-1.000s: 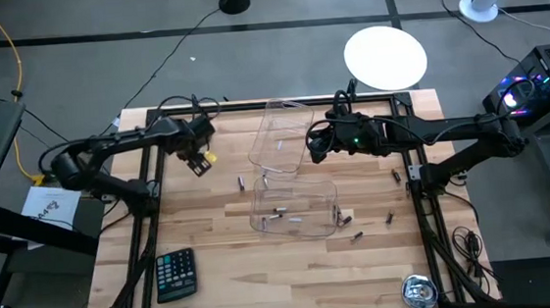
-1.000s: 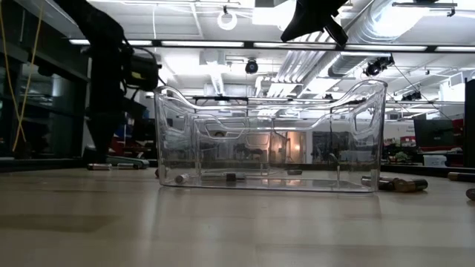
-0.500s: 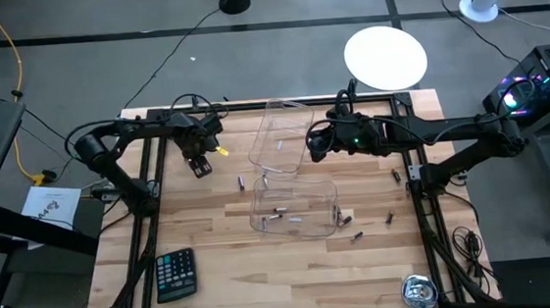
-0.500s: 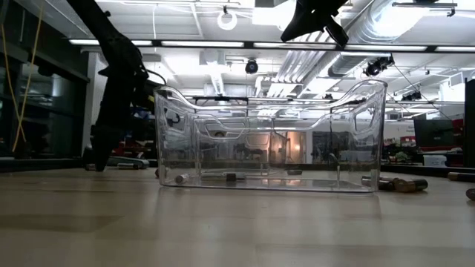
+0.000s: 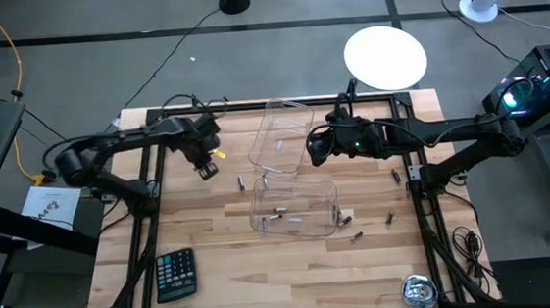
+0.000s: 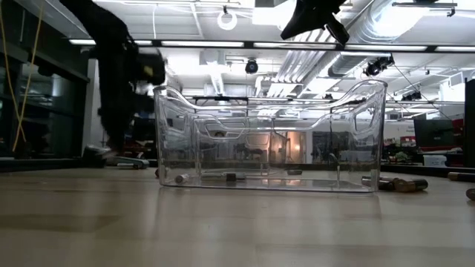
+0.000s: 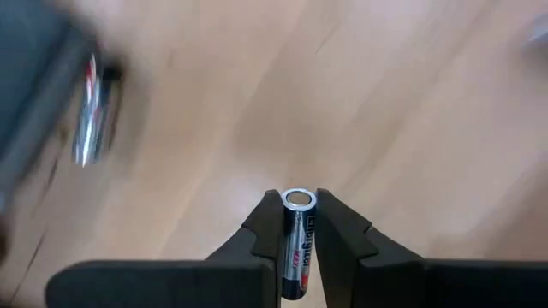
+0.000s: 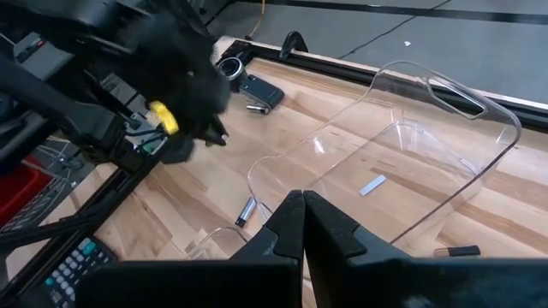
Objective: Sort batteries
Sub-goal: Put the silver battery into the bottom transparent bin
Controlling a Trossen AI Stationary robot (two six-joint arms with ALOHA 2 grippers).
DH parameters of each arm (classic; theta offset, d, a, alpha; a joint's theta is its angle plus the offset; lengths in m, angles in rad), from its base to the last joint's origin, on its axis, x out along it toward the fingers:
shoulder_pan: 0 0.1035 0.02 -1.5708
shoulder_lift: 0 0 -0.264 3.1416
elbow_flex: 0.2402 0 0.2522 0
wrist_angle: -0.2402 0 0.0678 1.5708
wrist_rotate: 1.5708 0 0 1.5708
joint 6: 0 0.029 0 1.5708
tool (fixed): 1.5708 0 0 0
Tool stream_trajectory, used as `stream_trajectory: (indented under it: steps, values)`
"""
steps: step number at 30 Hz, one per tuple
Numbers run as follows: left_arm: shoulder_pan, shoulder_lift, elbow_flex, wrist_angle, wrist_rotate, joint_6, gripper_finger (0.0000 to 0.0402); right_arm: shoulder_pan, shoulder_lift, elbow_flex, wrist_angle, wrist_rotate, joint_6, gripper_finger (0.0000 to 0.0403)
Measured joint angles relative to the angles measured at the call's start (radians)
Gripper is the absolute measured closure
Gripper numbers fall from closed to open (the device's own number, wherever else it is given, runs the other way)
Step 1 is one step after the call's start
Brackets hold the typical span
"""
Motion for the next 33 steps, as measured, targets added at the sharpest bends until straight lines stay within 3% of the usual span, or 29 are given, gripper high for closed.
stream_trajectory:
  steps: [5, 10, 15, 19, 23, 27, 33]
  values:
    - [-0.102, -0.195, 0.002, 0.213, 0.214, -0.193, 0.0371, 0.000, 0.000, 0.000, -0.010, 0.001, -0.003, 0.0403]
    - [-0.346, -0.270, 0.005, 0.453, 0.196, -0.391, 0.0371, -0.004, 0.000, 0.000, -0.023, 0.002, -0.002, 0.0403]
    - [-0.561, -0.202, 0.004, 0.648, 0.104, -0.490, 0.0371, -0.014, 0.000, 0.000, -0.030, 0.002, 0.000, 0.0403]
    - [-0.635, -0.134, 0.007, 0.777, 0.071, -0.508, 0.0355, -0.016, 0.000, 0.000, -0.029, 0.003, 0.001, 0.0403]
    - [-0.626, -0.083, 0.056, 0.729, 0.046, -0.484, 0.0282, -0.016, 0.000, 0.000, -0.032, 0.002, 0.001, 0.0403]
    - [-0.566, -0.076, 0.157, 0.551, 0.003, -0.363, 0.0219, -0.016, 0.000, 0.000, -0.037, 0.002, 0.001, 0.0403]
    - [-0.344, -0.083, 0.275, 0.075, -0.250, -0.176, 0.0184, -0.016, 0.000, 0.000, -0.037, -0.013, 0.002, 0.0403]
